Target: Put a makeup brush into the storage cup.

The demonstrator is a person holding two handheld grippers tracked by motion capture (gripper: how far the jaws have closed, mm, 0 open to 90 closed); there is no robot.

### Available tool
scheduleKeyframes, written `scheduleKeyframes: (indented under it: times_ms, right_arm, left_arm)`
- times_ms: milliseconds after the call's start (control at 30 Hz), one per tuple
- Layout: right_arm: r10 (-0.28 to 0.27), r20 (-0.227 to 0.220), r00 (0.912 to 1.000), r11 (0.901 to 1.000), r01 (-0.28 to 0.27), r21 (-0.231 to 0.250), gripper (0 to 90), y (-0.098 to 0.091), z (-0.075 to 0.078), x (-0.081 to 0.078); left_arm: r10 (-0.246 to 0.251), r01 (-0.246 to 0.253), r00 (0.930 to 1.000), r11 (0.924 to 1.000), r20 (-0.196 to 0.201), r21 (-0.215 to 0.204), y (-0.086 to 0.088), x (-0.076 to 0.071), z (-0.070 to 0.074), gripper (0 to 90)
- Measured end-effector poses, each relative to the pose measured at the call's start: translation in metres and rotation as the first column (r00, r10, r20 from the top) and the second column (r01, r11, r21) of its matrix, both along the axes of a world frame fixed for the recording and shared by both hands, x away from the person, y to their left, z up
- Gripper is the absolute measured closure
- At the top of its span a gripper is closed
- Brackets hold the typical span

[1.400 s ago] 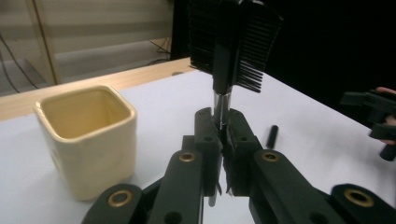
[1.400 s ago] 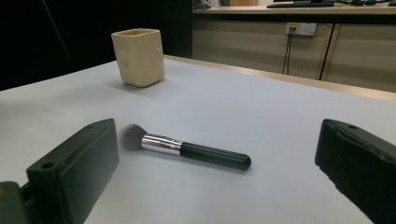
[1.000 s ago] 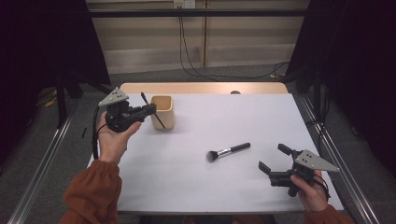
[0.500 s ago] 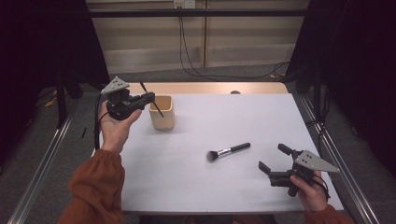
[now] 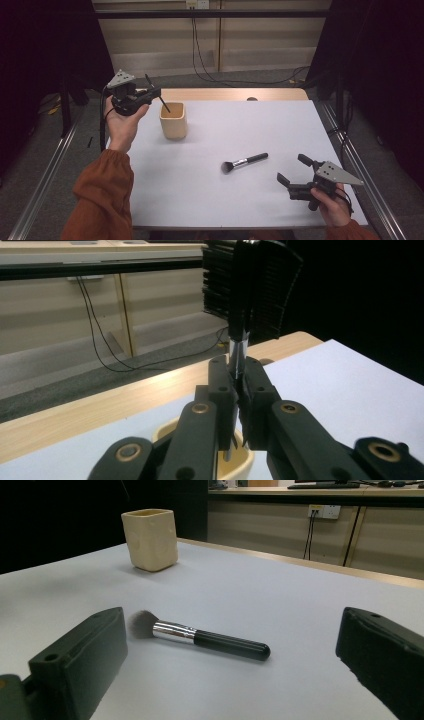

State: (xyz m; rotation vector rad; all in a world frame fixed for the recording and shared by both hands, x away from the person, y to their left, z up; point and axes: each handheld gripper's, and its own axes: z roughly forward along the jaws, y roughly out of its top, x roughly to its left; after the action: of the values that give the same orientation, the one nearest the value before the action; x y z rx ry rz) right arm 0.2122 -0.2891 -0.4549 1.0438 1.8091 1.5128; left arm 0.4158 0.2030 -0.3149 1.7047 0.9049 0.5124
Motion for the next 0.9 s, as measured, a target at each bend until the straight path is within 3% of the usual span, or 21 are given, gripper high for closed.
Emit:
scheduleKeyframes:
  times_ms: [900]
  right_arm:
    - [0.004, -0.003, 1.0, 0.9999, -0.004, -0.012, 0.2, -0.001, -0.001, 0.0]
  left_arm:
    - [0.017, -0.011, 0.9969, 0.9972, -0.076, 0.074, -0.013, 0.019, -0.036, 85.7]
